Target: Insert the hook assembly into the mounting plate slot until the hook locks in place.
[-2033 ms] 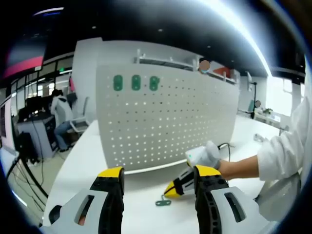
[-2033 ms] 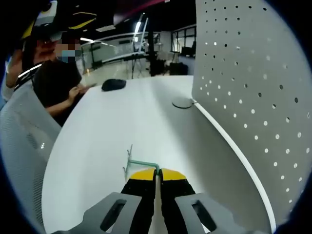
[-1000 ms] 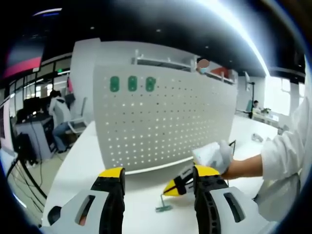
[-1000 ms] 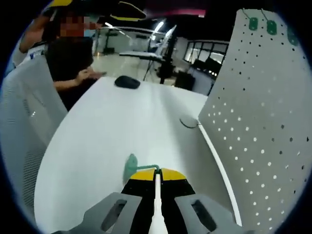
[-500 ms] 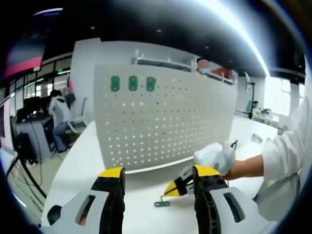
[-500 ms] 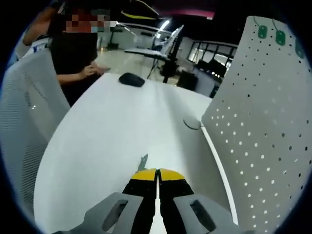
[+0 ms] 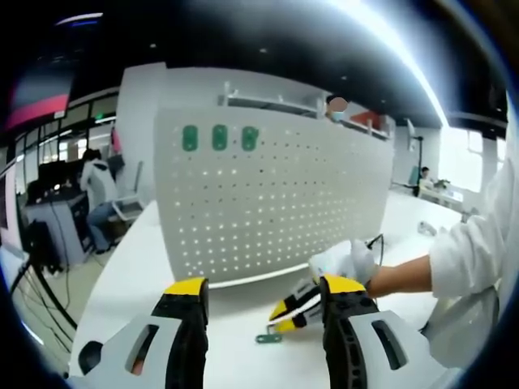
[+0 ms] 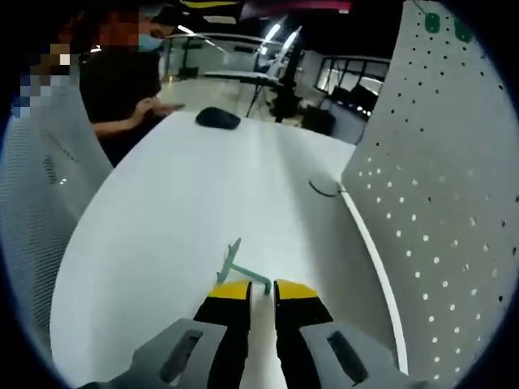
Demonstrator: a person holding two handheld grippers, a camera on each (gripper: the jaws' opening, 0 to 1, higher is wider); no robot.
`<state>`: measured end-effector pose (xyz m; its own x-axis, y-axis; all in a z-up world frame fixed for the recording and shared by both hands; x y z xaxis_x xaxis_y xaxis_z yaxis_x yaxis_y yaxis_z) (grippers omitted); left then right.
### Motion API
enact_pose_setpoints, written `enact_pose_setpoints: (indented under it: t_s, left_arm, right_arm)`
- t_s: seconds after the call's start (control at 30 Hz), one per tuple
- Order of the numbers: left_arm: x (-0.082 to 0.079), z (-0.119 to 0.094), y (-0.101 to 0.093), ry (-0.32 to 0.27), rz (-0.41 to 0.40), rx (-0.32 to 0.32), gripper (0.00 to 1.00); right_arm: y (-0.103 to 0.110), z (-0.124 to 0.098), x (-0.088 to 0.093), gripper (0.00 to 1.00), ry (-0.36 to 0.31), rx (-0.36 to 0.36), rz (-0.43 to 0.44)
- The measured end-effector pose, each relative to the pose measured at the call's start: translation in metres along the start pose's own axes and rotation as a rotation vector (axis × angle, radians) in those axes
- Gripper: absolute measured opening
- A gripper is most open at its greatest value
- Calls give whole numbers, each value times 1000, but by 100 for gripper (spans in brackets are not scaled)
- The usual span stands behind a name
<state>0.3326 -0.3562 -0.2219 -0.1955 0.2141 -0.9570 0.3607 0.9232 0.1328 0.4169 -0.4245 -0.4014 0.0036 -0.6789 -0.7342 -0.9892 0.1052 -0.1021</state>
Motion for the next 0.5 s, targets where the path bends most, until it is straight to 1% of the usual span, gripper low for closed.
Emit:
enact_pose_setpoints:
  t_s: [0.07,0.13,0.27,0.33,0.37,0.43,0.5]
  left_arm:
    - [1,0,1,2,-1,-3,57]
    - [1,-1,2,2,-1,-6,57]
    - [1,-1,3,5,-1,-9,56]
    - [2,-1,3,7,-1,-11,56]
    - [2,-1,4,7,-3,-12,56]
    - [2,-1,4,8,-2,-14,56]
    - [3,-1,5,9,-3,-15,56]
  right_arm:
    - [1,3,1,11,13,-16,-24]
    - [4,6,0,11,15,-52,-51]
    - [3,9,-4,11,5,-73,-61]
    - [4,10,-4,9,8,-88,-21]
    - [6,11,-3,9,16,-112,52]
    - [6,13,-3,8,0,-127,115]
    - [7,13,-2,4,-6,-141,145]
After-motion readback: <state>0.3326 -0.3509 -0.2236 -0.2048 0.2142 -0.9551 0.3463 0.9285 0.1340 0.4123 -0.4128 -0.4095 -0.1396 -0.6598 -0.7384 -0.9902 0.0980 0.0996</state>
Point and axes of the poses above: the point that each gripper's makers call its tool centre point, and the gripper's own axes: z roughly forward along the fingers, y roughly to its left, x roughly out of its underside, the point moved 3 cm from there along -z, roughly backward along the fingers, and after that the axes turned 11 degrees about z, right-handed, at the moved point
